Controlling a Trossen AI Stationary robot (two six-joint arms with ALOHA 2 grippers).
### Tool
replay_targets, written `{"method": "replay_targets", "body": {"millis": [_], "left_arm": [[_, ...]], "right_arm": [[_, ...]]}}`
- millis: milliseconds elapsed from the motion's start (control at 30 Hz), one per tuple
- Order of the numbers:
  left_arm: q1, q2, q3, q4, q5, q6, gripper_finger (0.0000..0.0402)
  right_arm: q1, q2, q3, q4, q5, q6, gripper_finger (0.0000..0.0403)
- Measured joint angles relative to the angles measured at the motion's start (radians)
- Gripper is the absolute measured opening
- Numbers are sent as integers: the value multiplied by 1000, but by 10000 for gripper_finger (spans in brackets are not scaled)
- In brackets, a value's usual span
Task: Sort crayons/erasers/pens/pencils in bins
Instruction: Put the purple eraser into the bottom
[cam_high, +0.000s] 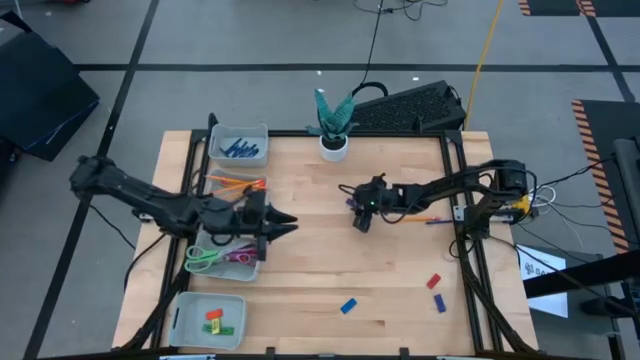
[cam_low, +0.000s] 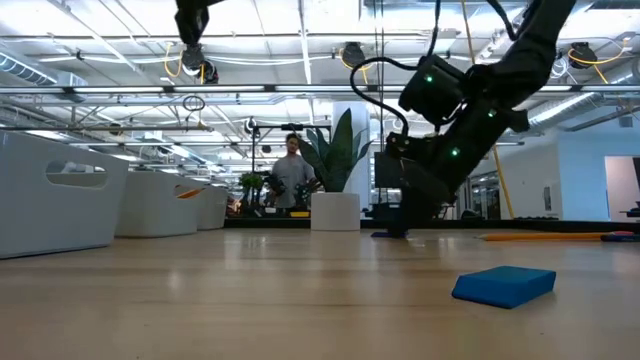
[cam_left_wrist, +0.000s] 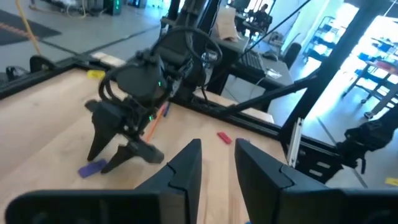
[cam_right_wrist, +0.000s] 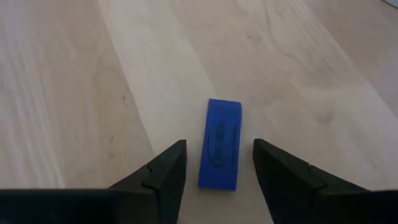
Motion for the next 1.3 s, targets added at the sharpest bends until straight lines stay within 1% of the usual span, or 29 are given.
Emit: {"method": "replay_targets", "body": {"millis": [133, 233, 333, 433, 533, 633, 767, 833, 900, 1033, 1133, 1200, 1300], "left_arm": [[20, 39, 0, 76, 2, 30, 97], [48, 44, 32, 49, 2, 29, 97], [80, 31, 107, -74, 2, 56, 97], [125, 13, 193, -228, 1, 70, 99], [183, -13, 228, -359, 31, 5, 118], [235, -46, 204, -406, 76, -94, 154], [268, -54, 125, -392, 128, -256, 213], [277, -54, 87, -377, 144, -361, 236], [291, -55, 48, -359, 160, -511, 253], [315, -53, -36, -307, 184, -773, 267], [334, -53, -84, -242, 207, -918, 268], [347, -30, -103, -201, 223, -973, 269], [372, 4, -111, -126, 262, -1004, 269]], "right_arm": [[1, -2, -32, 15, 2, -1, 152], [1, -1, -35, 40, 1, -2, 129], [1, 19, -36, 82, 2, 3, 110], [0, 54, -34, 94, 5, 63, 99], [15, 84, -34, 118, 1, 69, 89], [32, 92, -35, 142, 34, 32, 79], [32, 93, -35, 159, 29, -3, 69], [34, 88, -36, 161, 34, -12, 67], [37, 73, -36, 174, 35, -42, 67], [55, 3, -38, 145, 17, -143, 65], [78, -94, -5, 106, 30, -243, 64], [105, -156, 29, 65, 48, -310, 64], [156, -220, 93, -6, 60, -375, 64]]}}
